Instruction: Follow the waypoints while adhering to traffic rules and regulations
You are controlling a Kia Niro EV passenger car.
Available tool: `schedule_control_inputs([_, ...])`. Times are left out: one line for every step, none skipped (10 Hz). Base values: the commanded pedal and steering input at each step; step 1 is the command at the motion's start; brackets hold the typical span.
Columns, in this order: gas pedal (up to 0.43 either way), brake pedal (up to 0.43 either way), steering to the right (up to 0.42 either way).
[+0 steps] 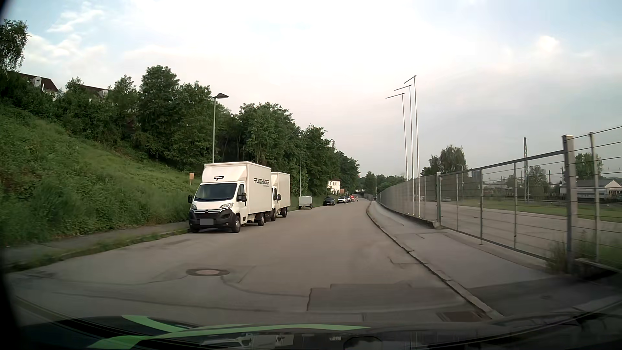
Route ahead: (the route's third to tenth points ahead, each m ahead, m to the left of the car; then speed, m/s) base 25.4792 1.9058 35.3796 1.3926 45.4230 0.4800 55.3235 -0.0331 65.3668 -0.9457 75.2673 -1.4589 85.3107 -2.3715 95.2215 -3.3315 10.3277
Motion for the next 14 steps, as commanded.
schedule_control_inputs([0.039, 0.0, 0.007])
schedule_control_inputs([0.039, 0.0, 0.008])
schedule_control_inputs([0.039, 0.0, 0.008])
schedule_control_inputs([0.039, 0.0, 0.009])
schedule_control_inputs([0.039, 0.0, 0.01])
schedule_control_inputs([0.047, 0.0, 0.01])
schedule_control_inputs([0.047, 0.0, 0.008])
schedule_control_inputs([0.047, 0.0, 0.008])
schedule_control_inputs([0.047, 0.0, 0.008])
schedule_control_inputs([0.047, 0.0, 0.007])
schedule_control_inputs([0.047, 0.0, 0.007])
schedule_control_inputs([0.047, 0.0, 0.006])
schedule_control_inputs([0.047, 0.0, 0.006])
schedule_control_inputs([0.047, 0.0, 0.006])
